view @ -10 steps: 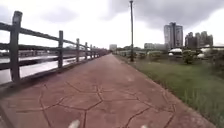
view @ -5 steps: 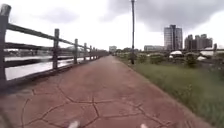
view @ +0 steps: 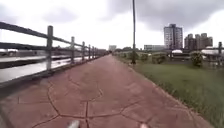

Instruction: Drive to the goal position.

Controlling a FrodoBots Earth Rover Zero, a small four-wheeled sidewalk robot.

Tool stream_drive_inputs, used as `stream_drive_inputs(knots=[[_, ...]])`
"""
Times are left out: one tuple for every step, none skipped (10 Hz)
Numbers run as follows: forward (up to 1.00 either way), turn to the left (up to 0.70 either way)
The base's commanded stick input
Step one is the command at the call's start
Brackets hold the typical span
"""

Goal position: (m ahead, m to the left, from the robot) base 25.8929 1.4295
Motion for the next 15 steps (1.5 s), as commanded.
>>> stream_drive_inputs(knots=[[0.70,0.00],[0.70,0.00],[0.70,0.00],[0.70,0.00],[0.70,0.00],[0.70,0.00],[0.70,0.00],[0.70,0.00],[0.70,0.00],[0.70,0.00],[0.70,0.00],[0.70,0.00],[0.70,0.00],[0.70,0.00],[0.70,0.00]])
